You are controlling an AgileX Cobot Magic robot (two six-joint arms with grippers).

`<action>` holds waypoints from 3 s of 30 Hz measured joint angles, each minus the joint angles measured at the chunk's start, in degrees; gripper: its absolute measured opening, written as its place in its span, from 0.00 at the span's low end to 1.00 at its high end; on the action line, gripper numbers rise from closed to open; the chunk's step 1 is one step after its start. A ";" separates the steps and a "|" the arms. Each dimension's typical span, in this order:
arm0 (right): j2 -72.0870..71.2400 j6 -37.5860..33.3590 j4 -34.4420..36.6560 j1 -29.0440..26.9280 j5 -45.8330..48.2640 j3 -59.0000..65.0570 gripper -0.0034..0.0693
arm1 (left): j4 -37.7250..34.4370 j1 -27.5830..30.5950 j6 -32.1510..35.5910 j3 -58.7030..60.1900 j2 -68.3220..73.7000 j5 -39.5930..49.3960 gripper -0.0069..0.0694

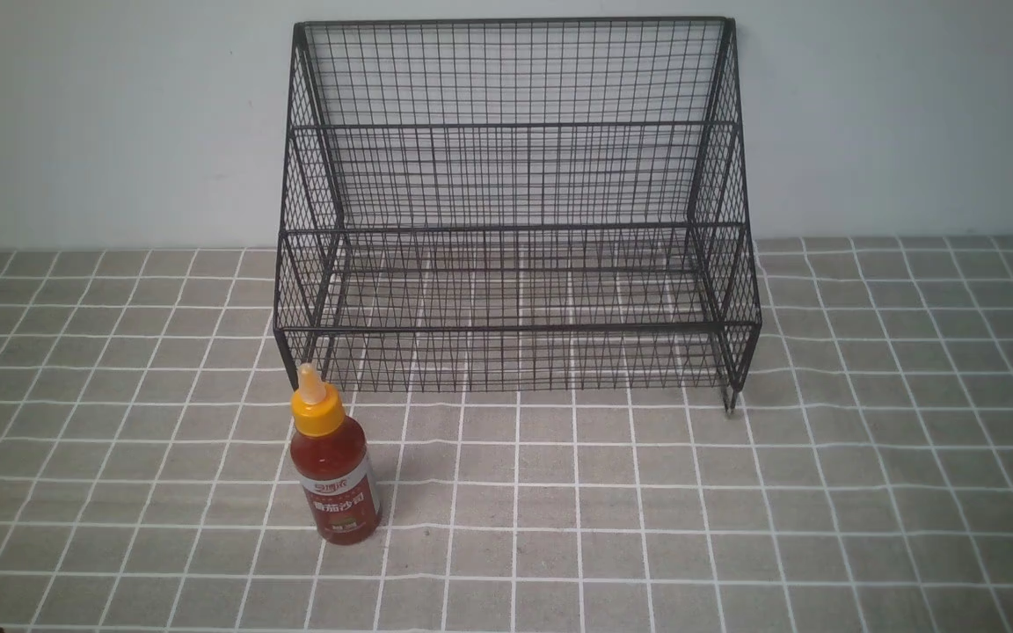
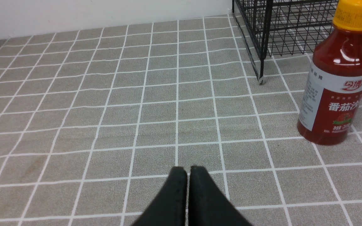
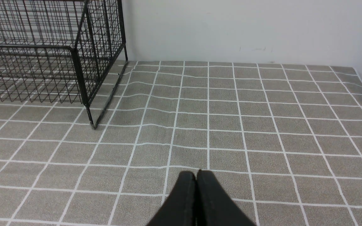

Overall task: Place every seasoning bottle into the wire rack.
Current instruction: Use the left arm to grab the condiment bottle closest to it

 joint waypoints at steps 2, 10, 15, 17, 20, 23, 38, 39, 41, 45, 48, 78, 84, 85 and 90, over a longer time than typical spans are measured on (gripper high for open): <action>0.00 0.00 0.00 0.00 0.00 0.00 0.03 | 0.00 0.00 0.00 0.00 0.00 0.00 0.08; 0.00 0.00 0.00 0.00 0.00 0.00 0.03 | 0.00 0.00 0.00 0.00 0.00 0.00 0.08; 0.00 0.00 0.35 0.00 0.00 0.00 0.03 | 0.00 0.00 0.00 0.00 0.00 0.00 0.08; 0.00 0.00 0.00 0.00 0.00 0.00 0.03 | 0.00 0.00 0.00 0.00 0.00 0.00 0.08; 0.00 0.00 0.35 0.00 0.00 0.00 0.03 | 0.00 0.00 0.00 0.00 0.00 0.00 0.08; 0.00 0.00 0.35 0.00 0.00 0.00 0.03 | 0.00 0.00 0.00 0.00 0.00 0.00 0.08; 0.00 0.00 0.35 0.00 0.00 0.00 0.03 | -13.96 0.00 -5.34 0.20 0.00 -33.04 0.08; 0.00 0.00 0.35 0.00 0.00 0.00 0.03 | -13.65 0.00 -5.54 0.20 0.00 -35.02 0.08; 0.00 0.00 0.35 0.00 0.00 0.00 0.03 | -12.25 0.00 -5.55 0.20 0.46 -36.40 0.08; 0.00 0.00 0.35 0.00 0.00 0.00 0.03 | -9.15 0.00 -7.84 -0.37 7.78 -32.93 0.08; 0.00 0.00 0.35 0.00 0.00 0.00 0.03 | -6.78 0.00 -10.64 -3.00 15.35 -28.52 0.08; 0.00 0.00 0.35 0.00 0.00 0.00 0.03 | 11.46 -21.51 -9.85 -26.74 75.88 -49.95 0.80; 0.00 0.00 0.35 0.00 0.00 0.00 0.03 | -1.48 -21.51 -2.47 -26.81 82.99 -56.75 0.83; 0.00 0.00 0.35 0.00 0.00 0.00 0.03 | -3.67 -21.51 -1.96 -26.85 84.36 -57.84 0.83; 0.00 0.01 0.35 0.00 0.00 0.00 0.03 | -5.32 -21.51 -1.63 -26.92 88.17 -60.56 0.82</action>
